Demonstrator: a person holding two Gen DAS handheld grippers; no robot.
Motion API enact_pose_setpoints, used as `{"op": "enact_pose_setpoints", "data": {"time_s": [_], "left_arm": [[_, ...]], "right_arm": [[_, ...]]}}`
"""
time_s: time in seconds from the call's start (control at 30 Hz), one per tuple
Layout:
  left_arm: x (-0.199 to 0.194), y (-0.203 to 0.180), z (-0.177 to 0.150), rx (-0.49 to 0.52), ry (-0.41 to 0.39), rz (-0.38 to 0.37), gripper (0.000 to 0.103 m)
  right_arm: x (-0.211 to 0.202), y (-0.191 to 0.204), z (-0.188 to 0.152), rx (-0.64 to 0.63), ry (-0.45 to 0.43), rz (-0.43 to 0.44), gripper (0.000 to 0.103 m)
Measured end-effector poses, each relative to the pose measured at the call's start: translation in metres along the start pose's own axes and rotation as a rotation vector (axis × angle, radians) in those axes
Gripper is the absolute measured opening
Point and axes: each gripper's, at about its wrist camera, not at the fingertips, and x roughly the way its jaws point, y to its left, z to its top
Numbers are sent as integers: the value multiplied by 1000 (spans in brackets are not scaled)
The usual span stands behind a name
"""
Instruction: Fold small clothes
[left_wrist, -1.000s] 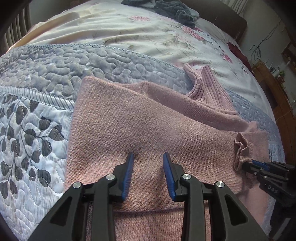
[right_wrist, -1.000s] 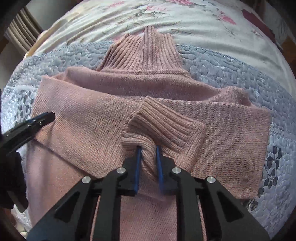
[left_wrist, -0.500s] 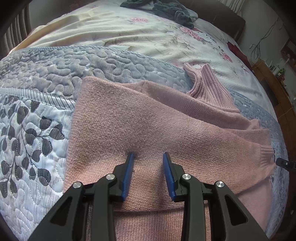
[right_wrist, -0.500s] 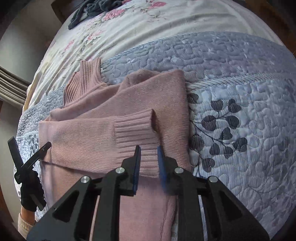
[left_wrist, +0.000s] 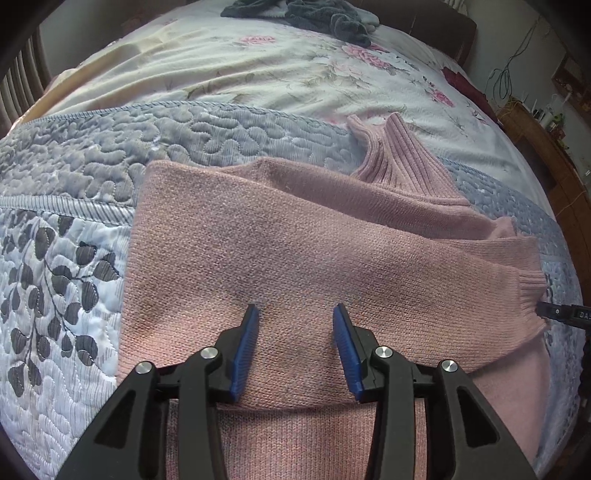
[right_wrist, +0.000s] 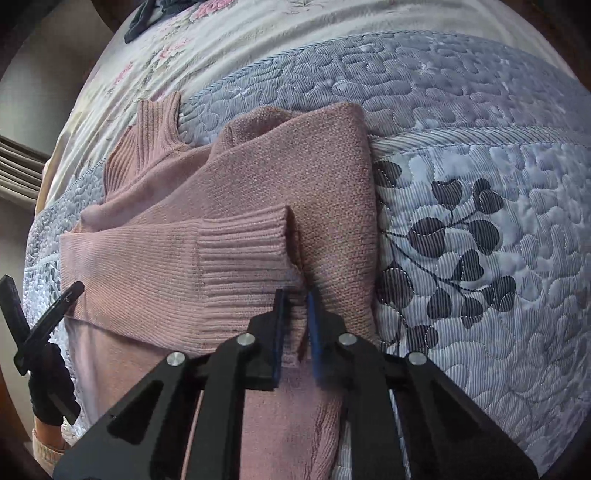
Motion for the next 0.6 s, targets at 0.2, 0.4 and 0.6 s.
{"op": "enact_pose_setpoints", "data": {"time_s": [0.2,0.4,0.6], "left_arm": [[3,0,-2,22,-3,5,42],[3,1,1,10,6,-9,42],[-25,-14,32,45,-52,-31,43]], "right_arm": [[2,-6,-4,3,1,-9,7],[2,-1,1,-35,14,-41,8],[-28,38,38,-117,-84,29,27]]}}
